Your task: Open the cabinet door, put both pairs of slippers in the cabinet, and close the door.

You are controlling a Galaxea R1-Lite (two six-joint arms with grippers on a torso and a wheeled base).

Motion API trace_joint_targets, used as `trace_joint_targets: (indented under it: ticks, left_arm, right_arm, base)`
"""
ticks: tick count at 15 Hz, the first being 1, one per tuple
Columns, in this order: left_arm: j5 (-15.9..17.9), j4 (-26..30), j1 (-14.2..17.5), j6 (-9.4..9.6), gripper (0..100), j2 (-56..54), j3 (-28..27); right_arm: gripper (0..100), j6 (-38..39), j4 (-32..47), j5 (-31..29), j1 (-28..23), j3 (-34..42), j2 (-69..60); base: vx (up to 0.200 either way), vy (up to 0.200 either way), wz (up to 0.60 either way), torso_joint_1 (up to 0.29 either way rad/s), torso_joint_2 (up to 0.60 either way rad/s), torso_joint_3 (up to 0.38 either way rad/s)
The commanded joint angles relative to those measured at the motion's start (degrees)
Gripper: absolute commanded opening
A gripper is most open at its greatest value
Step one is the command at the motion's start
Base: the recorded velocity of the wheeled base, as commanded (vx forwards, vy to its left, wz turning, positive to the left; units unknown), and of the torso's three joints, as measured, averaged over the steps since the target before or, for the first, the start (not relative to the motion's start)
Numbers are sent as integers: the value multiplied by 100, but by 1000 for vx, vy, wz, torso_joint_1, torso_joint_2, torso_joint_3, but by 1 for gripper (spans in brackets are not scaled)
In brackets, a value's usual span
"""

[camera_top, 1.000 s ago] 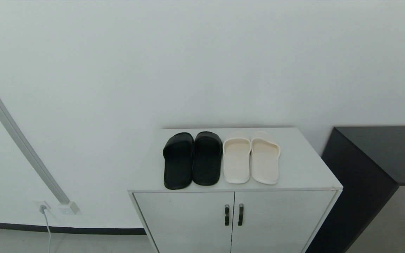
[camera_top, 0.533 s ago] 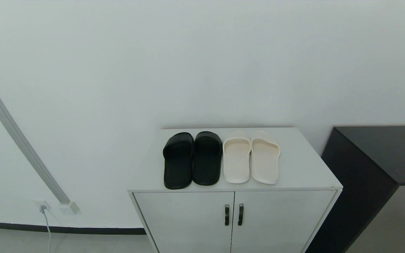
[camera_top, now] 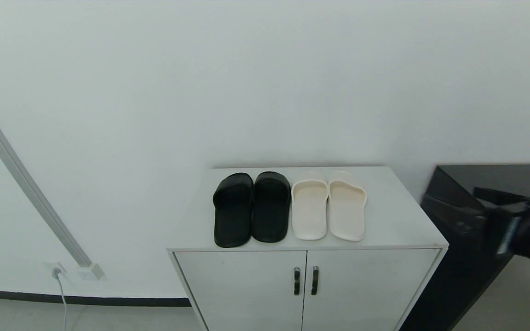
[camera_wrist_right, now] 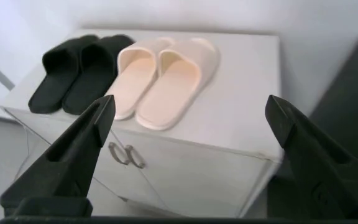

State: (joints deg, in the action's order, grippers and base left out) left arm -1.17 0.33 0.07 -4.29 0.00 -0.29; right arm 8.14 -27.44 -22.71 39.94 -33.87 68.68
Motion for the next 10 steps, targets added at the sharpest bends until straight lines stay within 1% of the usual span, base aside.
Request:
trace_joint_targets:
  ticks: [1,3,5,7,8,10]
  left_arm:
    - [3,2,1,-2,0,9,3]
    - [3,2,1,7,0,9,3]
    - [3,2,1,16,0,9,3]
    - [3,2,1,16,0,9,3]
    - [3,2,1,16,0,9,3]
    - [3,2,1,16,0,9,3]
  right_arm:
    - [100,205,-288,-541,638,-744,1350]
    - [100,407,-288,-831,656,-1210,1930]
    - [100,574,-288,-954,656,-1597,2439]
    - [100,741,-279,-1271,656,-2001,2958]
    - [100,776,-279,-1491,656,-2177,3257]
    - [100,794,-323,-1719,621,-2458,3749]
  base:
    - [0,0,0,0,0,0]
    - [0,0,0,0,0,0]
    - [0,0,0,0,0,0]
    - [0,0,0,0,0,0]
    - [0,0,0,0,0,0]
    - [0,0,0,0,0,0]
